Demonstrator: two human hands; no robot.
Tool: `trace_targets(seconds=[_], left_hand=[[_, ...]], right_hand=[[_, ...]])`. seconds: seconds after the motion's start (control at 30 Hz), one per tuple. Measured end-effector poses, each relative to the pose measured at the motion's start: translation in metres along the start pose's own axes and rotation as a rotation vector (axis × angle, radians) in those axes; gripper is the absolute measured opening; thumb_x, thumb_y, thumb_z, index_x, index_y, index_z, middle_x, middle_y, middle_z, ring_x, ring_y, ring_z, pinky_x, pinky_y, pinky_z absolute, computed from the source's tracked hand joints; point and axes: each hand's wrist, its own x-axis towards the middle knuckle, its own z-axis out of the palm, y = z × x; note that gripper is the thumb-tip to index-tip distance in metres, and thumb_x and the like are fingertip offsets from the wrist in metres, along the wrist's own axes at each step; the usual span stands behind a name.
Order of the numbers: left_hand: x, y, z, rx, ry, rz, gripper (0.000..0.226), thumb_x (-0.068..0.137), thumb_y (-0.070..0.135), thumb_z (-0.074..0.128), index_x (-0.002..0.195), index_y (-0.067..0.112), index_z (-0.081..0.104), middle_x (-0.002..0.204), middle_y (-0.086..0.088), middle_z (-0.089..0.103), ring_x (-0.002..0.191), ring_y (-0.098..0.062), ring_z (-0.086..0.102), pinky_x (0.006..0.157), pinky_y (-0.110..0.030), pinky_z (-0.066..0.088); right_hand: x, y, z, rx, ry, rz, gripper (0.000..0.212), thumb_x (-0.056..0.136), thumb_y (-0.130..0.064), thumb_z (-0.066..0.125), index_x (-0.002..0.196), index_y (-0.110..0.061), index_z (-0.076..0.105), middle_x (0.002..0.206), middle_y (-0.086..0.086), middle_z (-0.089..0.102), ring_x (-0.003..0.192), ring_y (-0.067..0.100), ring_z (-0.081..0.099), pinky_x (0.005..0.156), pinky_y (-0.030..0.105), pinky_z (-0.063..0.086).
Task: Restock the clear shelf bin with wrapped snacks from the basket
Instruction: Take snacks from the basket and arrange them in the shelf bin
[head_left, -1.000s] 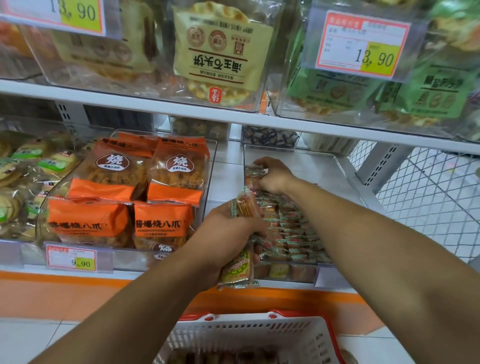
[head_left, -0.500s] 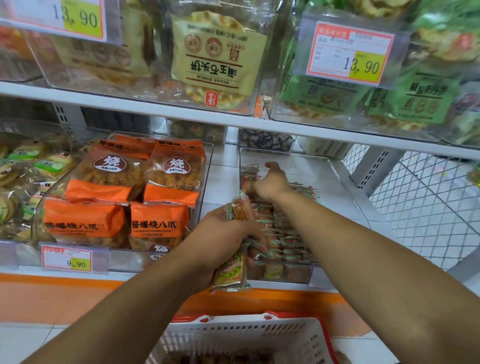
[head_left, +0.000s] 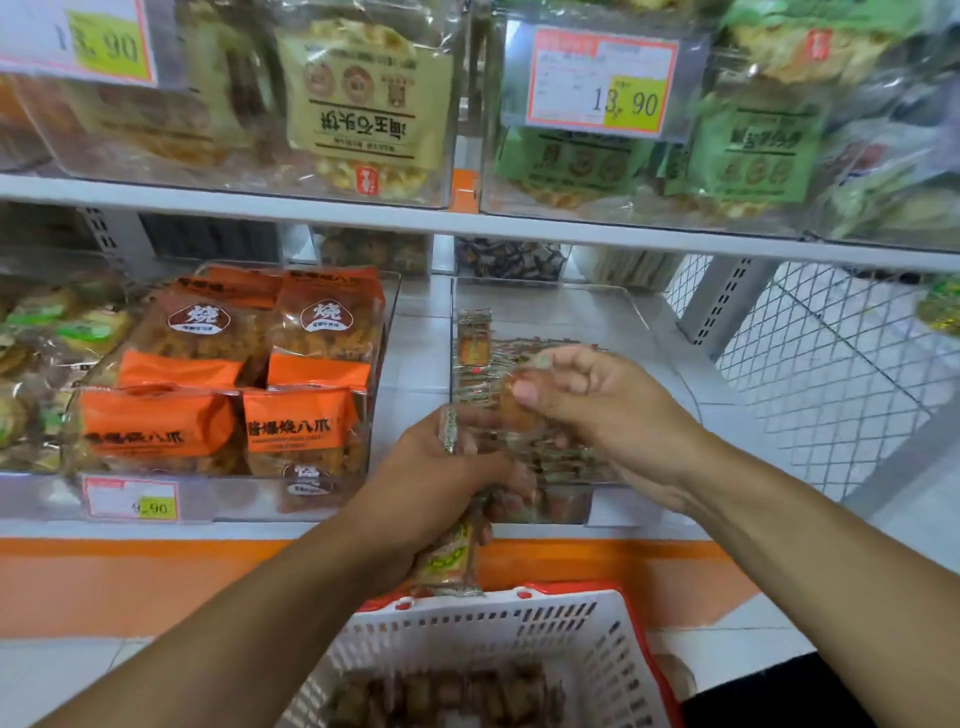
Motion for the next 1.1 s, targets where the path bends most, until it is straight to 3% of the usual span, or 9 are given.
trace_targets(seconds=[0.1,0.23,0.37,0.5,0.63,0.73,0.83,0.93,1.1], left_hand=[[-0.002,0.003,-0.002,-0.079,0.020,0.047,0.045,0.077,-0.004,0.075,0.116,0.012,0.062,0.085,-0.020,0.075,0.052,-0.020,0.063,0.038,-0.025,0.046],[-0.003,0.004,-0.002,-0.133,0.002,0.083,0.047,0.071,-0.002,0.073,0.114,0.013,0.063,0.073,-0.016,0.071,0.045,-0.020,0.057,0.038,-0.024,0.045],[-0.001,-0.002,-0.002,-0.032,0.066,0.099,0.032,0.086,-0.006,0.065,0.106,0.018,0.071,0.072,-0.009,0.073,0.049,-0.018,0.062,0.039,-0.024,0.046],[0.002,-0.004,0.002,-0.037,0.133,0.137,0.018,0.096,0.017,0.060,0.104,0.021,0.075,0.079,-0.007,0.076,0.059,-0.019,0.070,0.042,-0.023,0.049],[0.010,-0.002,0.005,-0.042,0.267,0.060,0.051,0.104,0.050,0.036,0.092,0.025,0.079,0.082,-0.012,0.075,0.076,-0.022,0.072,0.049,-0.023,0.054],[0.005,-0.005,0.006,-0.081,0.305,-0.048,0.060,0.099,0.064,0.036,0.086,0.027,0.080,0.071,-0.016,0.073,0.053,-0.018,0.068,0.044,-0.026,0.051],[0.003,-0.005,0.003,-0.116,0.124,-0.223,0.082,0.088,0.082,0.031,0.087,0.016,0.081,0.061,-0.014,0.069,0.045,-0.020,0.061,0.042,-0.024,0.049],[0.006,-0.003,-0.005,-0.121,-0.068,-0.315,0.097,0.078,0.090,0.035,0.098,0.006,0.079,0.067,-0.016,0.067,0.046,-0.019,0.057,0.041,-0.023,0.046],[0.008,-0.007,-0.007,-0.243,-0.099,-0.281,0.067,0.088,0.073,0.051,0.093,0.013,0.081,0.083,-0.017,0.064,0.047,-0.015,0.055,0.038,-0.022,0.043]], right_hand=[[-0.002,-0.003,-0.016,0.060,-0.041,0.025,0.042,0.069,-0.035,0.080,0.107,-0.017,0.074,0.090,-0.002,0.075,0.064,0.006,0.062,0.045,0.015,0.040],[-0.008,0.013,-0.014,0.129,-0.235,0.220,0.036,0.092,-0.023,0.063,0.121,-0.002,0.068,0.111,0.011,0.073,0.097,0.018,0.070,0.079,0.025,0.058],[-0.013,0.014,-0.009,0.360,-0.319,0.370,0.036,0.093,-0.013,0.058,0.122,0.008,0.063,0.117,0.024,0.068,0.096,0.030,0.070,0.078,0.036,0.061],[-0.012,0.009,-0.008,0.526,-0.347,0.429,0.029,0.087,0.000,0.054,0.114,0.005,0.066,0.102,0.018,0.072,0.087,0.025,0.073,0.073,0.033,0.061],[-0.010,0.018,0.000,0.539,-0.296,0.356,0.042,0.084,-0.001,0.059,0.126,-0.001,0.063,0.120,0.019,0.069,0.101,0.024,0.069,0.086,0.034,0.058],[-0.008,0.025,0.007,0.364,-0.189,0.170,0.045,0.083,-0.008,0.067,0.128,-0.015,0.065,0.125,0.013,0.068,0.110,0.021,0.068,0.083,0.028,0.058],[-0.008,0.030,0.004,-0.087,-0.156,-0.034,0.053,0.085,-0.023,0.071,0.136,-0.031,0.059,0.126,-0.001,0.068,0.116,0.015,0.065,0.098,0.032,0.052],[-0.009,0.027,0.001,-0.269,-0.207,-0.098,0.055,0.085,-0.036,0.067,0.138,-0.033,0.055,0.123,-0.012,0.069,0.115,0.007,0.064,0.103,0.033,0.049],[-0.009,0.033,0.006,-0.508,-0.006,-0.246,0.037,0.091,-0.049,0.054,0.118,-0.031,0.072,0.112,-0.025,0.068,0.107,-0.006,0.061,0.093,0.016,0.048]])
